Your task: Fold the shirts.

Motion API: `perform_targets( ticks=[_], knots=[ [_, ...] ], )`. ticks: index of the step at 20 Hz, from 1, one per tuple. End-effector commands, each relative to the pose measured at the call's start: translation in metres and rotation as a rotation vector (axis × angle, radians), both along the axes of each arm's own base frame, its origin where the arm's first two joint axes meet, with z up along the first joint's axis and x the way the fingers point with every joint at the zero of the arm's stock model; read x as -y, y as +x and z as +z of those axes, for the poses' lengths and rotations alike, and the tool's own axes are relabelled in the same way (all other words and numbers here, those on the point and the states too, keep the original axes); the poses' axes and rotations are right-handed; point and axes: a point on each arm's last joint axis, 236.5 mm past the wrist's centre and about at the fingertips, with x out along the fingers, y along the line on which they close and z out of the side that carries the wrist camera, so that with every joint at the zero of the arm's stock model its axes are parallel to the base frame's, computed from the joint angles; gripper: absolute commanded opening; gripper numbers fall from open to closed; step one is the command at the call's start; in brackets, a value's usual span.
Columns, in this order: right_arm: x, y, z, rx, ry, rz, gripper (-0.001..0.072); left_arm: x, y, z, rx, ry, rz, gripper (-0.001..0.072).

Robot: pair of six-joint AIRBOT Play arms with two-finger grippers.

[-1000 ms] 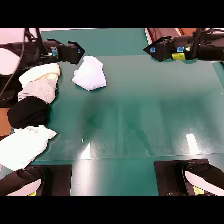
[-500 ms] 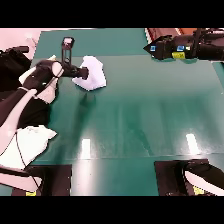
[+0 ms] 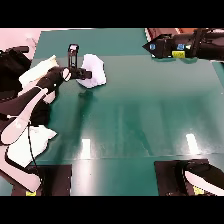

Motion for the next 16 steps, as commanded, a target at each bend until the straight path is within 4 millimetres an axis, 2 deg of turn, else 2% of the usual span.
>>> perform_targets(
  ticks=[1,2,4,6,7,8,9,10,11,12,14,16],
  knots=[
    [-0.001,-0.002,0.01,0.017,0.017,0.002,0.0015,0.001,0.008,0.052,0.054,0.041,-0.04,0.0023],
    [0.0,-0.002,0.02,0.039,0.018,0.0,0.0015,0.001,0.01,0.094,0.129,0.058,-0.065,0.0023],
    [0.007,-0.001,0.048,0.101,0.03,-0.017,0.0015,-0.003,0.002,0.204,0.342,0.076,-0.094,0.0023],
    [0.023,0.0,0.085,0.182,0.043,-0.052,0.0015,-0.015,-0.038,0.314,0.537,0.067,-0.098,0.0023],
    [0.031,0.0,0.101,0.22,0.047,-0.072,0.0015,-0.023,-0.063,0.352,0.593,0.052,-0.093,0.0022],
    [0.041,0.0,0.116,0.253,0.048,-0.093,0.0015,-0.03,-0.089,0.38,0.622,0.04,-0.091,0.0023],
    [0.052,-0.001,0.13,0.284,0.046,-0.116,0.0015,-0.033,-0.116,0.398,0.628,0.03,-0.1,0.0022],
    [0.061,-0.003,0.141,0.305,0.04,-0.132,0.0015,-0.033,-0.137,0.407,0.619,0.03,-0.118,0.0022],
    [0.069,-0.005,0.149,0.321,0.034,-0.148,0.0015,-0.027,-0.156,0.407,0.592,0.032,-0.148,0.0022],
    [0.078,-0.005,0.154,0.332,0.029,-0.167,0.0015,-0.016,-0.17,0.399,0.549,0.036,-0.189,0.0022],
    [0.088,-0.007,0.16,0.34,0.02,-0.187,0.0015,0.017,-0.188,0.367,0.44,0.051,-0.289,0.0022],
    [0.09,-0.008,0.158,0.32,0.023,-0.191,0.0015,0.063,-0.204,0.327,0.348,0.04,-0.407,0.0023]
  ],
)
